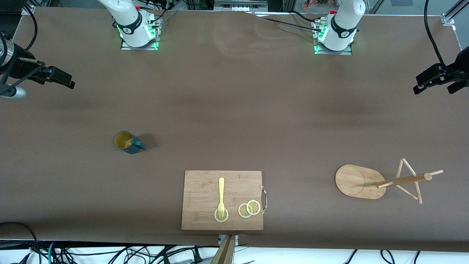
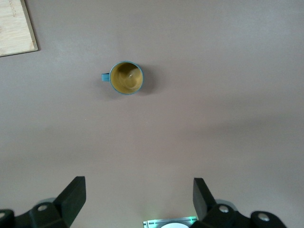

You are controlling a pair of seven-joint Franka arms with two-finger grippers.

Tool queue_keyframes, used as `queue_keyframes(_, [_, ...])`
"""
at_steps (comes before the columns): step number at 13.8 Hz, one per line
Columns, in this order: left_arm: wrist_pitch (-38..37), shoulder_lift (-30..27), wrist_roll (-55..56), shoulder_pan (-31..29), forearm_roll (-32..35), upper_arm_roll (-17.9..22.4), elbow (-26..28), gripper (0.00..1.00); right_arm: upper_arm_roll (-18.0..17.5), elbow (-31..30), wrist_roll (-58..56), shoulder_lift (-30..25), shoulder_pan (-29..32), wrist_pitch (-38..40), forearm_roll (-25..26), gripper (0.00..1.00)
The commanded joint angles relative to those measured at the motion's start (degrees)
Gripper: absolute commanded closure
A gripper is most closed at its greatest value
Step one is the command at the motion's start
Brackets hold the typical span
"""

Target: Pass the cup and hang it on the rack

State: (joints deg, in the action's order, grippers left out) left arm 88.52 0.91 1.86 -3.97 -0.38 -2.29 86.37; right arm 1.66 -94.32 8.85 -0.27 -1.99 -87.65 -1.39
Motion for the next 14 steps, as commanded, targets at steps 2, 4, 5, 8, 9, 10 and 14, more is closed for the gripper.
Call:
queue_keyframes(2, [-0.6, 1.0, -1.2, -0.1, -0.2, 0.0, -1.9, 0.00, -0.1, 1.3, -0.1, 0.5, 0.1, -0.3, 0.1, 0.00])
queue_keyframes(4, [-0.5, 1.0, -1.2, -0.2, -0.1, 0.1, -1.9, 0.00, -0.1, 1.3, -0.1, 0.5, 0.1, 0.2, 0.1, 0.00])
queue_keyframes(5, [-0.5, 1.0, -1.2, -0.4, -0.2, 0.1, -2.0, 0.00, -0.1, 1.3, -0.1, 0.5, 0.1, 0.2, 0.2, 0.00])
queue_keyframes(8, [-0.5, 1.0, -1.2, -0.4, -0.2, 0.1, -2.0, 0.00, 0.0, 1.3, -0.2, 0.6, 0.1, 0.3, 0.1, 0.00])
queue_keyframes(9, [-0.5, 1.0, -1.2, -0.5, -0.2, 0.1, -1.9, 0.00, 0.0, 1.3, -0.1, 0.5, 0.1, 0.4, 0.2, 0.00])
queue_keyframes(10, [-0.5, 1.0, -1.2, -0.4, -0.1, 0.1, -1.9, 0.00, 0.0, 1.3, -0.1, 0.6, 0.1, 0.3, 0.3, 0.00])
queue_keyframes(14, [-0.5, 1.3, -1.2, -0.3, -0.2, 0.1, -2.0, 0.00, 0.0, 1.4, -0.1, 0.6, 0.1, 0.4, 0.2, 0.00])
